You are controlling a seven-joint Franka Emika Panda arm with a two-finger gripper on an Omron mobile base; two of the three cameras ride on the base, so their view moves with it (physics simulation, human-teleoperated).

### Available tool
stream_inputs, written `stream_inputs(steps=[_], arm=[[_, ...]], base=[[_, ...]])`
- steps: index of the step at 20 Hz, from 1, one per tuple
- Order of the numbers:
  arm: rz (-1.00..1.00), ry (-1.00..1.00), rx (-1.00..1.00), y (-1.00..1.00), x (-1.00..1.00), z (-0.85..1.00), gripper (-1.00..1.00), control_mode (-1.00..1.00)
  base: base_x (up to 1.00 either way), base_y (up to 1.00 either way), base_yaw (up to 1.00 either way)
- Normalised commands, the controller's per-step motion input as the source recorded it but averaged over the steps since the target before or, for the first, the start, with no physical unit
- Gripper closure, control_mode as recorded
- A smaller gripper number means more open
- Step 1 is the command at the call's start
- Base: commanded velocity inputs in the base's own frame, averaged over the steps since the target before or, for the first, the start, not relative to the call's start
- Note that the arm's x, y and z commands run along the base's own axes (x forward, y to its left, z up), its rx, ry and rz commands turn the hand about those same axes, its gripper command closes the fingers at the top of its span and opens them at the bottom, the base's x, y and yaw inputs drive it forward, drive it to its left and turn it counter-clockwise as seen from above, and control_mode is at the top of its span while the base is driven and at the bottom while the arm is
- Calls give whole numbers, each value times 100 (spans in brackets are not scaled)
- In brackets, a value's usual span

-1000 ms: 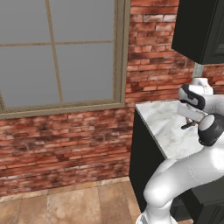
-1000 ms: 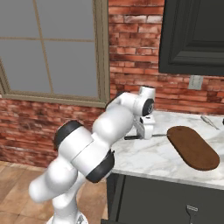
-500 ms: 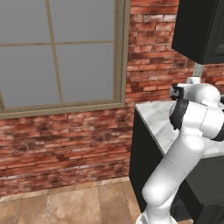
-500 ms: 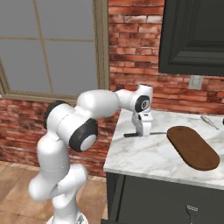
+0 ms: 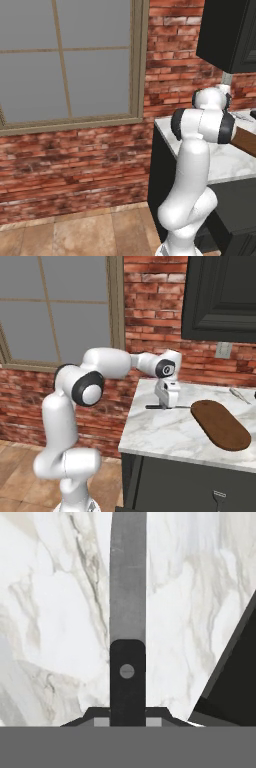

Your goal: Open the drawer on the right and place the cutting tools on the cutting board.

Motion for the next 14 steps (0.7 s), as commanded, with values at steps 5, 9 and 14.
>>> stream_inputs(steps=[5, 9, 14], arm=[[0, 0, -2, 0, 0, -2, 100, -100], [0, -2, -8, 0, 0, -14, 100, -100], [0, -11, -16, 0, 0, -26, 100, -100]], base=[[0, 0, 0], [0, 0, 0], [0, 0, 0]])
